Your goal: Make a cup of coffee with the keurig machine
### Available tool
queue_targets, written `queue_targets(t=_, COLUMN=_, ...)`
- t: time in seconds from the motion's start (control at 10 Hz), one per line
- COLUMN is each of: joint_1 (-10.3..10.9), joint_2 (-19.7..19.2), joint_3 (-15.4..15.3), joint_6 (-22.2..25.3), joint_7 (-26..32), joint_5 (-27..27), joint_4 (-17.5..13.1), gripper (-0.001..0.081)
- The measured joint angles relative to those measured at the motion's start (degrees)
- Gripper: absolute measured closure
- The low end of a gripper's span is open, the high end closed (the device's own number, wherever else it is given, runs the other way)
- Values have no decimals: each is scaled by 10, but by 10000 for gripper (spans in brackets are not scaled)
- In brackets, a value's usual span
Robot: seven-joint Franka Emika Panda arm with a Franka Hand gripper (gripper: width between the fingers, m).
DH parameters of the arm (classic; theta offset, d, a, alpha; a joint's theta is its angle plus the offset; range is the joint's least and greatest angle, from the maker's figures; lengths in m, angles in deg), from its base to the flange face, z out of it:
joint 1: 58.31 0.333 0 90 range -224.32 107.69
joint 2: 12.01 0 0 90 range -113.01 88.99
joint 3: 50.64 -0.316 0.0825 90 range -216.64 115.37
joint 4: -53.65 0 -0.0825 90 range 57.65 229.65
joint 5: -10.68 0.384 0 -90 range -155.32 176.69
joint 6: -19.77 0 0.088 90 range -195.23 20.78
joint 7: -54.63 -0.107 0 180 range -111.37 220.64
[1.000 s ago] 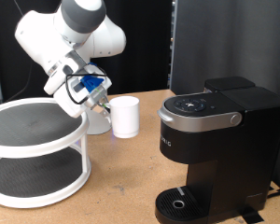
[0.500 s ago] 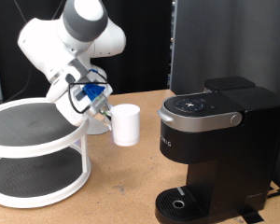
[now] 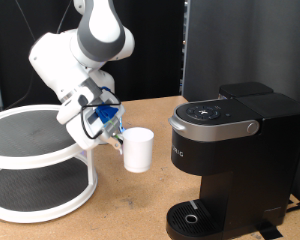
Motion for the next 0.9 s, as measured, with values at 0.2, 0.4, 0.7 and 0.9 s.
queue_targets(t=0.2, joint_1=9, joint_2=-30, joint_3=-1, joint_6=-7, joint_7=29, joint_5=33, joint_4=-6, gripper=736)
queue_targets(t=0.4, joint_1=13, joint_2=-56, joint_3=-6, joint_6=-11, joint_7=51, joint_5=58, joint_4=-12, gripper=736)
queue_targets(t=0.7, joint_1=15, joint_2=-86, joint_3=-14, joint_6=-20, joint_7=65, joint_5=84, joint_4=-19, gripper=736)
queue_targets(t=0.9, joint_1=17, joint_2=-102, joint_3=-23, joint_6=-27, joint_7=65, joint_5=99, joint_4=-27, gripper=736)
